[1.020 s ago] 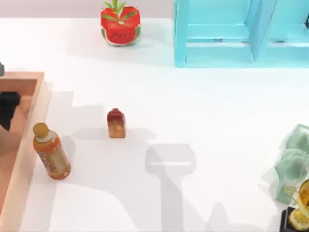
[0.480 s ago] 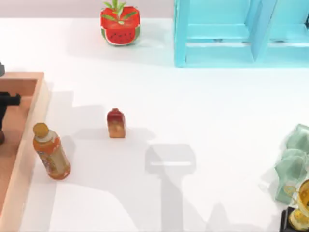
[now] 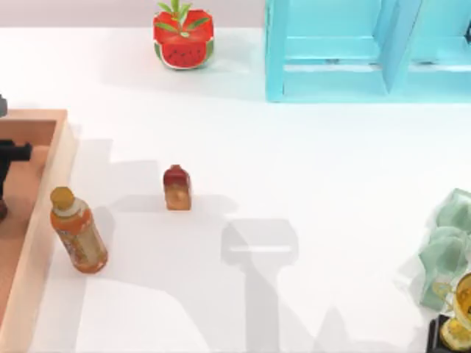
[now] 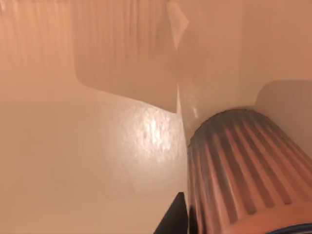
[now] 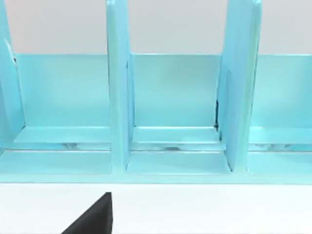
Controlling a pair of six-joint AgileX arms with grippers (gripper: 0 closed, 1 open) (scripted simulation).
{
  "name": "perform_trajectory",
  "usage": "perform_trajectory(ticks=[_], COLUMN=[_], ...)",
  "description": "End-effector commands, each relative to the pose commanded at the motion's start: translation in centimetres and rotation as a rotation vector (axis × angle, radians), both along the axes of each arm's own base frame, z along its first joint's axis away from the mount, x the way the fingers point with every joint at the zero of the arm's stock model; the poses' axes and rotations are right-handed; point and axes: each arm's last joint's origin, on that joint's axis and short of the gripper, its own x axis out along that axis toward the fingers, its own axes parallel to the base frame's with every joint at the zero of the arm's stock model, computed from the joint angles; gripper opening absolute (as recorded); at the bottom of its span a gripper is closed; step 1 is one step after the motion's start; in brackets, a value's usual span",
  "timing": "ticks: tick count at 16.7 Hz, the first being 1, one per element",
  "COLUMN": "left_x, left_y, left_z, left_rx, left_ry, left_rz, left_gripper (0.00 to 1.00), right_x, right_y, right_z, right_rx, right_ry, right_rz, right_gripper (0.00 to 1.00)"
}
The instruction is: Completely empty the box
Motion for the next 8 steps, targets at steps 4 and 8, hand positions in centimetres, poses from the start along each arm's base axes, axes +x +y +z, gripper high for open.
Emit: perform_trajectory(ticks=[4,8], left_x=[0.1,0.6], left_y=[0.6,1.2], left_z=[0.8,4.7], left_rx=[0.006,0.009], left_ry=[0.005,0.007], left_rz=[0.012,0.017], left_gripper=[0.0,0.0], right_x=[0.0,0.0], right_y=[0.0,0.0], right_z=[0.0,0.0], right_rx=[0.0,0.0], right_ry=[0.0,0.0], right_rz=[0.0,0.0], right_gripper=[1.0,1.0])
